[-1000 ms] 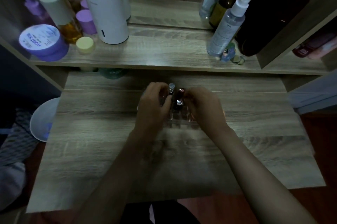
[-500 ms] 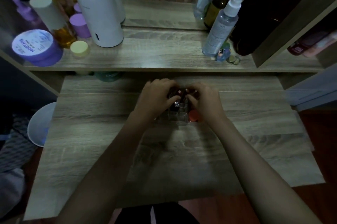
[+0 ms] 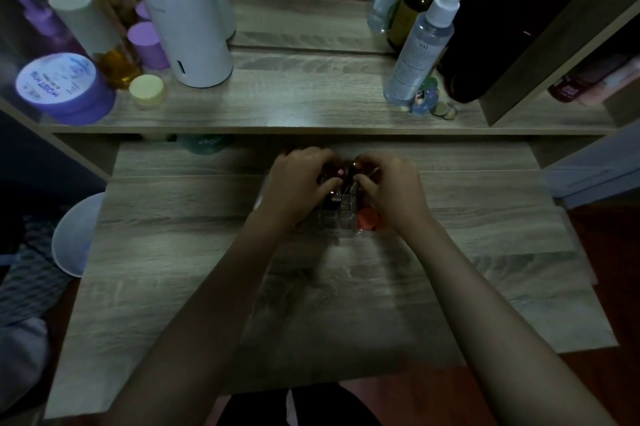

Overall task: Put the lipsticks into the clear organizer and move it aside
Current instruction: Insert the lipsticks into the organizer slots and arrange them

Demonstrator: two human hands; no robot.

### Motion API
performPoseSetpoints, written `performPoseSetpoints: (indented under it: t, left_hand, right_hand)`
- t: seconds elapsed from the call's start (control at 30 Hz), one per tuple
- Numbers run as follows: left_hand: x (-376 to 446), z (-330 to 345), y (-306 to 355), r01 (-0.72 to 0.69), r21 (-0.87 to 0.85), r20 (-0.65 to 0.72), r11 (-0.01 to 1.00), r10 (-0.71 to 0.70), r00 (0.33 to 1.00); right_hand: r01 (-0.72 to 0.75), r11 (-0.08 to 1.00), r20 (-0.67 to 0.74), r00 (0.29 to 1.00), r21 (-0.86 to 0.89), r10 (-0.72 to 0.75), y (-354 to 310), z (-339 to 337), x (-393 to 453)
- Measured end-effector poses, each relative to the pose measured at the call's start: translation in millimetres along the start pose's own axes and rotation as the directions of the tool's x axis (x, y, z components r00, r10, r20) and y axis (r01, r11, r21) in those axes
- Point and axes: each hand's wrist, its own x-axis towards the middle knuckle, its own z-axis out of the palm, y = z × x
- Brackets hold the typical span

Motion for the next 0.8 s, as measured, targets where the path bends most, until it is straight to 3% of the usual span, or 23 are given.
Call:
performPoseSetpoints:
  t: [0.1, 0.17, 0.27, 0.4, 0.5, 0.8]
  left_hand:
    - [0, -3, 0, -0.007, -0.010, -0.004, 1.000, 0.007, 1.000]
    - [-3, -8, -1, 0.004, -0.051, -0.037, 0.999, -0.006, 0.999]
    - [-18, -17, -10, 0.091, -0.206, -0.129, 0.974, -0.119, 0.984]
    - [-50, -23, -26, 0.206, -0.298, -0.205, 0.932, -0.273, 0.940]
    - [-66, -22, -26, 0.219, -0.323, -0.182, 0.921, -0.288, 0.940]
    - [-99, -19, -24, 0.265, -0.360, -0.215, 0.895, -0.356, 0.910]
  right_hand:
    - [0.007, 1.000, -0.049, 0.999, -0.008, -0.007, -1, -3, -3]
    - [0.037, 0.999, -0.154, 0.988, 0.032, -0.032, -4, -7, -11]
    - [0.093, 0.994, -0.269, 0.960, 0.062, -0.073, -10, -9, -30]
    - [0.066, 0.998, -0.088, 0.994, 0.009, -0.065, -10, 7, -43]
    - [0.008, 0.998, 0.021, 1.000, -0.060, -0.007, -8, 22, -42]
    - [-0.033, 0.997, 0.038, 0.999, -0.072, 0.036, -7, 37, -34]
